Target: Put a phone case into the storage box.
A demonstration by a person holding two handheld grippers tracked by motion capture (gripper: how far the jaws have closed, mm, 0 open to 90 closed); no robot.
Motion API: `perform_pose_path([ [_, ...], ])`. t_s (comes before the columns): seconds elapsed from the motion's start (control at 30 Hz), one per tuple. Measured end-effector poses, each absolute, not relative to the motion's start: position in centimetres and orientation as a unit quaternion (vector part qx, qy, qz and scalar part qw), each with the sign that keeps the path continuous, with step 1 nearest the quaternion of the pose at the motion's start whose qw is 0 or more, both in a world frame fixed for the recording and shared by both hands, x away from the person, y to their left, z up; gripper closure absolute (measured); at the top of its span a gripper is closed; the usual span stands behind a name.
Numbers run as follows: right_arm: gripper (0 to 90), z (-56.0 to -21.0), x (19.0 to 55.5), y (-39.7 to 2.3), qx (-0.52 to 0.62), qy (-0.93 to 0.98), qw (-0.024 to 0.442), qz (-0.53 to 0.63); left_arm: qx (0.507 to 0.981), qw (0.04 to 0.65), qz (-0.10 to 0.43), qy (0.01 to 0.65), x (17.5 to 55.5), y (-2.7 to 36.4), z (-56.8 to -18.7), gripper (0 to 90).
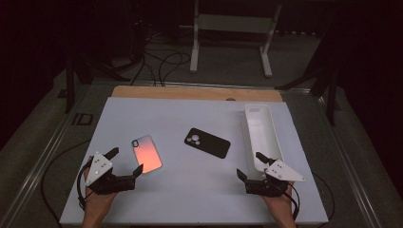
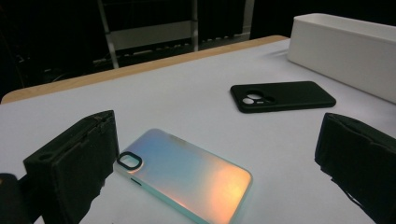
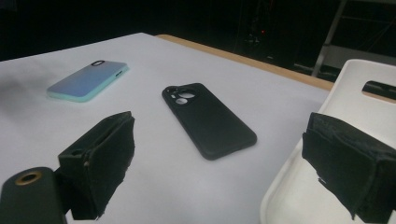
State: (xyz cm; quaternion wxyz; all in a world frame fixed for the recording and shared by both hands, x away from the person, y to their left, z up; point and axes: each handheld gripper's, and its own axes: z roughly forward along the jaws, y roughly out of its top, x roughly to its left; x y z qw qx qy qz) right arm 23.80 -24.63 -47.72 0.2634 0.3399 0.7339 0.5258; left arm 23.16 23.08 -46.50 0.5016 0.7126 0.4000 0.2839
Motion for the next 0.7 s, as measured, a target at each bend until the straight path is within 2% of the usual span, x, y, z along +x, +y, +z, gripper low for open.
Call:
perform_pose_path([
  [0.7,9.3,-47.6,23.9,-24.4,0.342,0.732,0.269,0.525,0.725,0.49,0.265,0.405,24.4,21.9,-46.5,3.0],
])
